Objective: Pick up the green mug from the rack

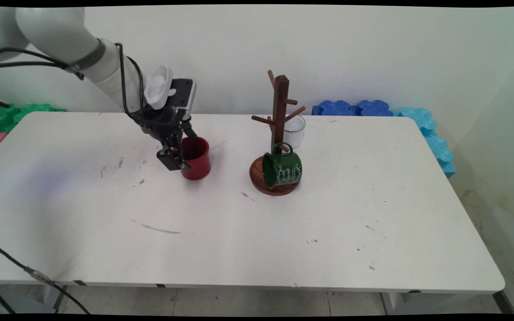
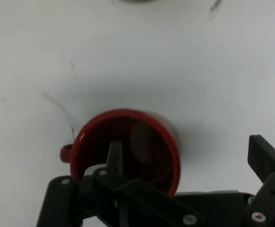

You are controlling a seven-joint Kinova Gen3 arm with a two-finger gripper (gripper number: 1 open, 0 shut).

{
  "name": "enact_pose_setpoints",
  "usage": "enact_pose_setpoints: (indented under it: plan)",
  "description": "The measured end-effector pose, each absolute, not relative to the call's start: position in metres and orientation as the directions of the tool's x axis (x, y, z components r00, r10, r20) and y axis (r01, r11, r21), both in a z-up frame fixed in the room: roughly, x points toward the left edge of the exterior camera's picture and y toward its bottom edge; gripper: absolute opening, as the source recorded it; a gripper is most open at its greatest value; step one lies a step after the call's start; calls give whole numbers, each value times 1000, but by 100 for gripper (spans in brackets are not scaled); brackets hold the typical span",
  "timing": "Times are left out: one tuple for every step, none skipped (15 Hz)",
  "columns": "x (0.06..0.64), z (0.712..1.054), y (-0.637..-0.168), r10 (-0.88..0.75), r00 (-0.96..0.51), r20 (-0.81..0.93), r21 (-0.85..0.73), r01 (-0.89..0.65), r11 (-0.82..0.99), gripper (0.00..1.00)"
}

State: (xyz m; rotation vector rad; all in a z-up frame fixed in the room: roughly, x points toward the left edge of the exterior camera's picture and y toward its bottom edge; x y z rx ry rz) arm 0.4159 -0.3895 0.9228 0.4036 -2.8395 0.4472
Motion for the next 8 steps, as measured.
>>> enact_pose_setpoints:
  plan:
    - [412, 928, -386, -241, -927, 288, -263, -319, 911, 100]
    - [408, 932, -382, -249, -920, 302, -260, -330, 907, 100]
    - [404, 937, -378, -255, -914, 316, -257, -341, 904, 100]
    - [397, 944, -372, -265, -903, 338, -251, -358, 899, 100]
    - [391, 949, -366, -274, -893, 357, -245, -373, 895, 100]
    - [385, 955, -362, -282, -883, 374, -239, -386, 891, 100]
    - [378, 961, -356, -291, -872, 394, -232, -400, 887, 100]
    - [370, 967, -351, -299, -860, 413, -224, -414, 882, 100]
